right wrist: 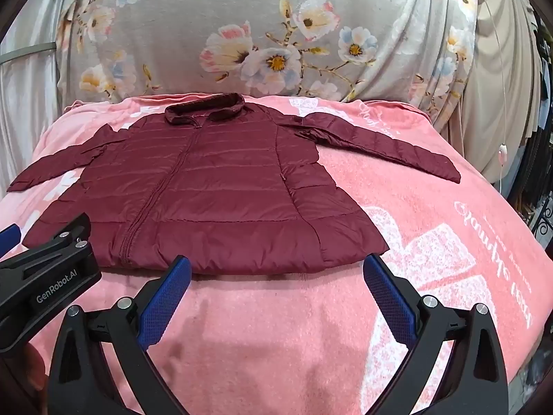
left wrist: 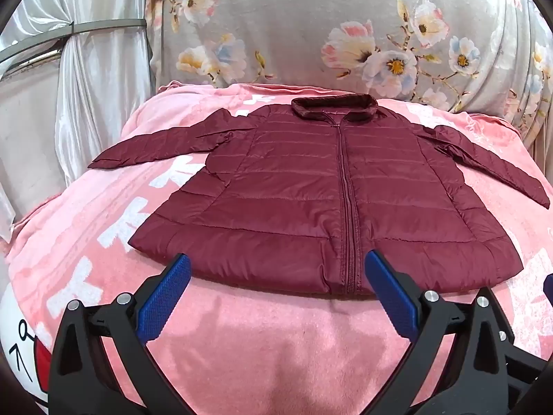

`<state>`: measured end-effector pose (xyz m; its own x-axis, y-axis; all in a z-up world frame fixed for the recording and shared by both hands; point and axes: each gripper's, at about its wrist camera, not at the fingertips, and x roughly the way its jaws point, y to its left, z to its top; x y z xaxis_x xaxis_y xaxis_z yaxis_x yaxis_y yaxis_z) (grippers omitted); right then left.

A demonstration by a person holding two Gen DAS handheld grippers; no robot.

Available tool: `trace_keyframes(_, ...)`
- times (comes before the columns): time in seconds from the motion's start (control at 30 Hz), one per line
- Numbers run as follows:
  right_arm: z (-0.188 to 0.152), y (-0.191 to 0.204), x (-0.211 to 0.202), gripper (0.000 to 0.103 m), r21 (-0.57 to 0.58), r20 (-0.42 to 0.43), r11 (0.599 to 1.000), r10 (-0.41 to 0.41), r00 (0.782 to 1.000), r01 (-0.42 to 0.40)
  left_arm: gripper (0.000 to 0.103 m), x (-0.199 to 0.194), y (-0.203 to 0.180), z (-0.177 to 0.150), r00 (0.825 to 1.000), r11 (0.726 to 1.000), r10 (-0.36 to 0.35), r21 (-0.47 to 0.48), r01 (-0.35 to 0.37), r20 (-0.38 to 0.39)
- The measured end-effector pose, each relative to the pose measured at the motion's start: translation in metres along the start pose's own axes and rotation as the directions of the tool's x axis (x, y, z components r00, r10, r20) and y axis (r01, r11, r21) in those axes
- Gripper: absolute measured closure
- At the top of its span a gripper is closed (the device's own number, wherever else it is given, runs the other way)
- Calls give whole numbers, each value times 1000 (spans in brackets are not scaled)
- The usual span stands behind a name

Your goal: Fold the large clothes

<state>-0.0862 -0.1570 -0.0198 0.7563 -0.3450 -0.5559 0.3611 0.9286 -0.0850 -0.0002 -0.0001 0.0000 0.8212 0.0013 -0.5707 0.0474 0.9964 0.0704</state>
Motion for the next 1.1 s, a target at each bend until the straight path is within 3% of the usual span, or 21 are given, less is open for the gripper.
trace_keyframes(1.1, -2, 1, -9, 5, 8, 7, 1000, 8, 1000, -8, 5, 0, 1, -4, 1000, 1000, -1, 2, 1, -3)
